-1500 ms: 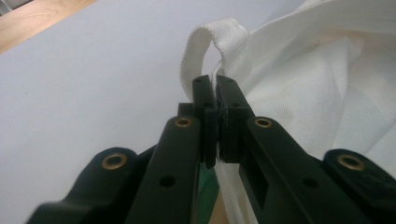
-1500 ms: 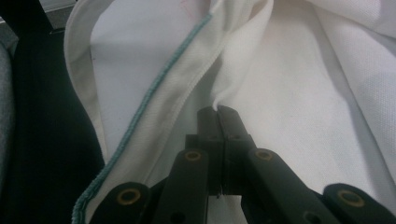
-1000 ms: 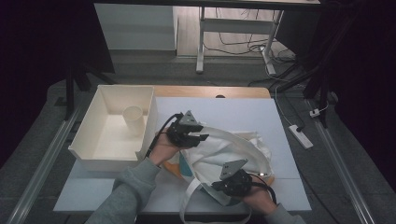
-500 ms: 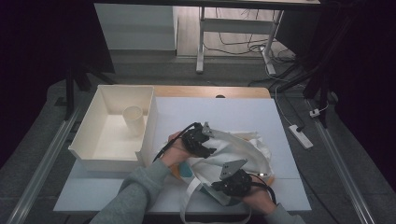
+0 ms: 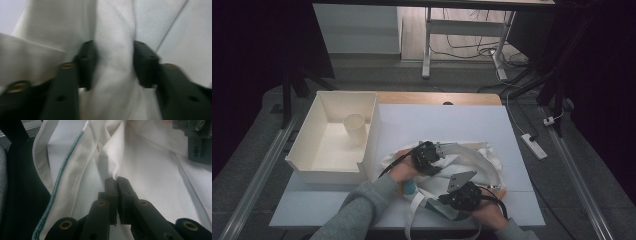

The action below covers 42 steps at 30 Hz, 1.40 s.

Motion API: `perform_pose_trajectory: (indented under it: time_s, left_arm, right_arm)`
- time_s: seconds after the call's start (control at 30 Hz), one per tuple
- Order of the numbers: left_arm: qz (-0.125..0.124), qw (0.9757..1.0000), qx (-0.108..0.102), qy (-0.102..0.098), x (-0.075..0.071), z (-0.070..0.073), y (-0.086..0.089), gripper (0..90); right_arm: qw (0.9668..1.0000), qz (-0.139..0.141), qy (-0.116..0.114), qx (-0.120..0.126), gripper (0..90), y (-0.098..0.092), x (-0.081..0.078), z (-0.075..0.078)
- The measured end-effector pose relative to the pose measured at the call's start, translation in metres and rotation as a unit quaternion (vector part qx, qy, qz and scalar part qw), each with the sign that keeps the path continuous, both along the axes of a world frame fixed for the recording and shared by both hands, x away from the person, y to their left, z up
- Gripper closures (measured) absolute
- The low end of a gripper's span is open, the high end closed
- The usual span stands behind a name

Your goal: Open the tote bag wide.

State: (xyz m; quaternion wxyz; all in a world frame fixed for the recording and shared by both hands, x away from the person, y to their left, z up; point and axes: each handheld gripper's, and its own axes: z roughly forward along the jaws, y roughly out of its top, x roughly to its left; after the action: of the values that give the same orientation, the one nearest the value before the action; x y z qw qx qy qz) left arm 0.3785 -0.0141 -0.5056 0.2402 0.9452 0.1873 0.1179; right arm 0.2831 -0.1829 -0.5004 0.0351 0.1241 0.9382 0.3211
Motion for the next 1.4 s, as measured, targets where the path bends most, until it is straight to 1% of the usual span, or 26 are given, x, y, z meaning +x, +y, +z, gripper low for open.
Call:
perform_pose_trajectory:
  time_s: [0.1,0.13,0.17,0.2,0.27,0.33,0.4,0.43,0.5,0.57,0.6,0.67,0.7,0.73,0.83,0.93,1.0,1.1,1.2,1.23,1.3,1.4]
  left_arm:
    - [0.010,0.9998,-0.006,-0.014,0.000,0.001,0.004,81.4]
    - [0.011,0.9998,-0.010,-0.016,0.001,0.001,0.005,84.4]
    - [0.012,0.9996,-0.014,-0.020,0.001,0.002,0.006,85.2]
    - [0.016,0.9993,-0.020,-0.027,0.002,0.004,0.007,85.6]
    - [0.033,0.9979,-0.040,-0.040,0.004,0.009,0.012,85.9]
    - [0.048,0.9956,-0.065,-0.047,0.007,0.015,0.018,86.1]
    - [0.063,0.9928,-0.083,-0.060,0.008,0.020,0.024,86.1]
    - [0.067,0.9918,-0.087,-0.065,0.008,0.022,0.026,86.1]
    - [0.085,0.9876,-0.105,-0.080,0.010,0.027,0.032,86.1]
    - [0.101,0.9840,-0.114,-0.092,0.011,0.032,0.038,86.2]
    - [0.108,0.9825,-0.119,-0.095,0.012,0.034,0.041,86.2]
    - [0.118,0.9810,-0.124,-0.092,0.015,0.035,0.046,86.2]
    - [0.122,0.9804,-0.126,-0.090,0.016,0.035,0.048,86.2]
    - [0.125,0.9800,-0.128,-0.087,0.017,0.034,0.049,86.1]
    - [0.128,0.9805,-0.127,-0.078,0.020,0.030,0.049,86.1]
    - [0.130,0.9815,-0.119,-0.075,0.023,0.025,0.047,86.1]
    - [0.132,0.9814,-0.121,-0.070,0.025,0.022,0.047,86.1]
    - [0.134,0.9809,-0.125,-0.066,0.027,0.018,0.047,86.1]
    - [0.136,0.9795,-0.130,-0.072,0.027,0.020,0.047,86.1]
    - [0.138,0.9785,-0.133,-0.075,0.027,0.021,0.048,86.1]
    - [0.142,0.9774,-0.137,-0.075,0.027,0.022,0.049,86.1]
    - [0.144,0.9770,-0.138,-0.075,0.027,0.021,0.049,86.0]
  right_arm:
    - [1.0000,-0.001,0.000,0.000,86.7,0.000,0.000,0.000]
    - [1.0000,-0.001,-0.001,0.000,86.7,0.000,0.000,0.000]
    - [1.0000,-0.001,-0.003,0.000,86.9,0.000,0.000,0.001]
    - [1.0000,-0.001,-0.007,0.001,87.2,0.000,-0.001,0.001]
    - [0.9999,0.001,-0.016,-0.001,87.9,0.001,-0.003,0.003]
    - [0.9997,0.002,-0.024,-0.003,88.4,0.001,-0.005,0.007]
    - [0.9996,0.002,-0.028,-0.003,88.6,0.002,-0.007,0.010]
    - [0.9994,0.003,-0.034,-0.002,88.7,0.003,-0.007,0.012]
    - [0.9993,0.001,-0.038,-0.003,88.8,0.003,-0.009,0.017]
    - [0.9992,0.000,-0.039,0.002,88.8,0.002,-0.009,0.020]
    - [0.9993,0.000,-0.036,0.004,88.8,0.002,-0.009,0.020]
    - [0.9994,0.005,-0.033,0.005,88.9,0.004,-0.011,0.020]
    - [0.9995,0.012,-0.029,0.003,88.9,0.006,-0.012,0.019]
    - [0.9994,0.019,-0.028,0.001,88.9,0.009,-0.014,0.018]
    - [0.9992,0.027,-0.028,-0.009,88.9,0.013,-0.017,0.016]
    - [0.9995,0.026,-0.018,-0.006,88.9,0.012,-0.015,0.015]
    - [0.9995,0.028,-0.013,-0.005,89.0,0.012,-0.015,0.014]
    - [0.9993,0.033,-0.013,-0.005,89.1,0.012,-0.016,0.015]
    - [0.9991,0.041,-0.006,-0.004,89.2,0.011,-0.017,0.015]
    - [0.9989,0.047,-0.002,-0.001,89.2,0.011,-0.017,0.016]
    - [0.9986,0.052,0.002,0.005,89.2,0.011,-0.018,0.016]
    - [0.9982,0.060,0.008,0.002,89.2,0.012,-0.020,0.016]
